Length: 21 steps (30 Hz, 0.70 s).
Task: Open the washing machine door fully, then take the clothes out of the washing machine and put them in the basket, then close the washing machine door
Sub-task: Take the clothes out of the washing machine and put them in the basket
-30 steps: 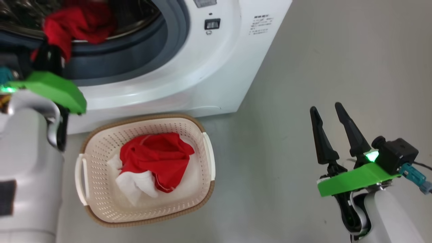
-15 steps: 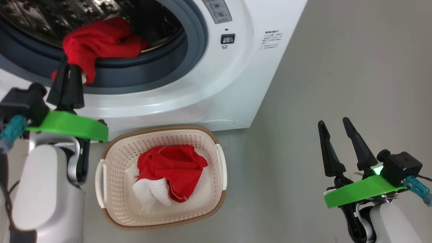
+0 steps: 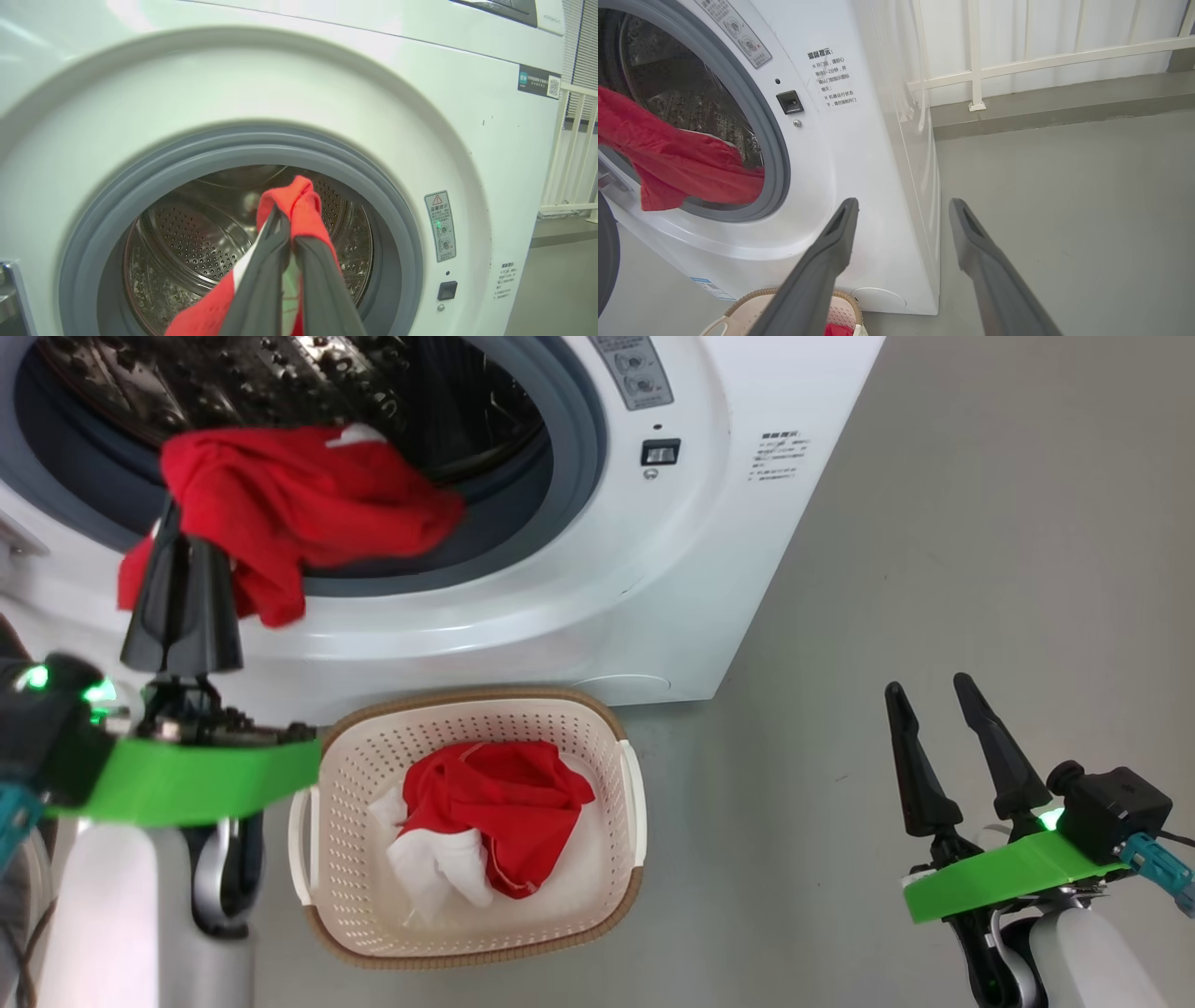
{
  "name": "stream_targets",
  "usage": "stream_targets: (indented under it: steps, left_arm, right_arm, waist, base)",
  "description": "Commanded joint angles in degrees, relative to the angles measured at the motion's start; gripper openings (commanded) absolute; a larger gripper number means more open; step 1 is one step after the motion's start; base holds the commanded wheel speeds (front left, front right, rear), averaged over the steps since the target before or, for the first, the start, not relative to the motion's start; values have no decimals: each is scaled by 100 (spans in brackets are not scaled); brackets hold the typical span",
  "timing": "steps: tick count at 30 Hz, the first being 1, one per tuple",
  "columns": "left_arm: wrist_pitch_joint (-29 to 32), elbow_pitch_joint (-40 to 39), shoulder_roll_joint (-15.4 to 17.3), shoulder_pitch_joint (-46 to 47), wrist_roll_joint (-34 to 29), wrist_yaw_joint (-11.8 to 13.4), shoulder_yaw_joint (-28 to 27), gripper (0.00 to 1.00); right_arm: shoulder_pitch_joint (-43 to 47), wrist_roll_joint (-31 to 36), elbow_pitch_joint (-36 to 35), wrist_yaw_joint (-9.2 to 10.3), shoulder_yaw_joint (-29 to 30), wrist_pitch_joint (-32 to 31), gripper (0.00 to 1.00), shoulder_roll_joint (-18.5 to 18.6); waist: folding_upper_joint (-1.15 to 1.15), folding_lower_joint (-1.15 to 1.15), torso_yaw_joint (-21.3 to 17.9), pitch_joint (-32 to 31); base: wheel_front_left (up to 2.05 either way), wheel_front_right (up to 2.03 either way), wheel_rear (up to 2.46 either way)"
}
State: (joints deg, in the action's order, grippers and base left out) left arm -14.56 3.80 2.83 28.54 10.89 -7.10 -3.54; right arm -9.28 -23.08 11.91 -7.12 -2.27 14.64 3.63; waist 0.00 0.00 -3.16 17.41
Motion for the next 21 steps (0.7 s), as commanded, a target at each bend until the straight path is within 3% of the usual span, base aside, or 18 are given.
stream_targets:
  steps: [1,5,10,21]
  left_arm:
    - [-43,-285,123,-103,39,-31,-153,0]
    - [-43,-647,86,-360,53,-31,-110,0]
    - [-43,-547,63,-669,71,-33,1,0]
    - [-43,1112,69,-808,76,-37,316,0]
  right_arm:
    - [46,65,-155,-36,-86,36,100,61]
    - [31,77,-169,-36,-76,36,100,67]
    - [-18,88,-184,-36,-91,36,100,57]
    - [-237,111,-236,-36,-139,36,100,-7]
  waist:
    - [0,0,10,14]
    - [0,0,26,56]
    - [0,0,15,146]
    - [0,0,-120,599]
  base:
    - [0,0,0]
    - [0,0,0]
    - [0,0,0]
    - [0,0,0]
